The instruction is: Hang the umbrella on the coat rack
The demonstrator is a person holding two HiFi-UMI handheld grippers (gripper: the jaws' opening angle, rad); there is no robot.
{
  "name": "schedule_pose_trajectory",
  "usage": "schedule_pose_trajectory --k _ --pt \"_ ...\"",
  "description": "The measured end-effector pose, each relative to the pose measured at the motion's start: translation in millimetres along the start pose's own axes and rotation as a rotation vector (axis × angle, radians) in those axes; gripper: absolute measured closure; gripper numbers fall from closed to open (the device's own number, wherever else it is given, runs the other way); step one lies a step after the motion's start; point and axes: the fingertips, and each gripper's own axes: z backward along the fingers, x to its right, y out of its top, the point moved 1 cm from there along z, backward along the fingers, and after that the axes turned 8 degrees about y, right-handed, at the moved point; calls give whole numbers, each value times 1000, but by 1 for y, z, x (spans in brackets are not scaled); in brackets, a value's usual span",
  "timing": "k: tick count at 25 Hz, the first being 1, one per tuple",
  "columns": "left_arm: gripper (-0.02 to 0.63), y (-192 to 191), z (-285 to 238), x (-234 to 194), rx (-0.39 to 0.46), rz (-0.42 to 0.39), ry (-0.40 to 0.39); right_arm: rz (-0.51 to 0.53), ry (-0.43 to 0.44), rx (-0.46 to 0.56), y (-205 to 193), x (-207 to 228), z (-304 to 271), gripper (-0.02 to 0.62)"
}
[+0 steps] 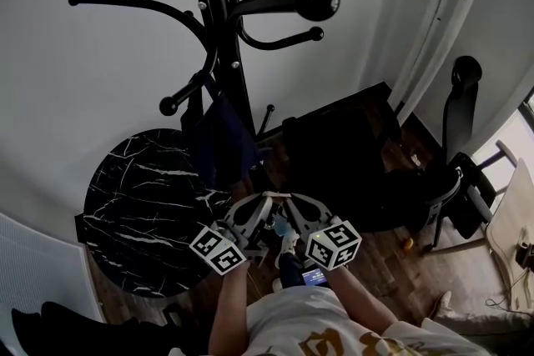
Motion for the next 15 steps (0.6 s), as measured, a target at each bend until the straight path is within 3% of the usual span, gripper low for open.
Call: schedule_pose_trajectory --k 15 --pt "588 1 -9 -25 -28 -7 37 -15 3 -33 -5 15 -22 583"
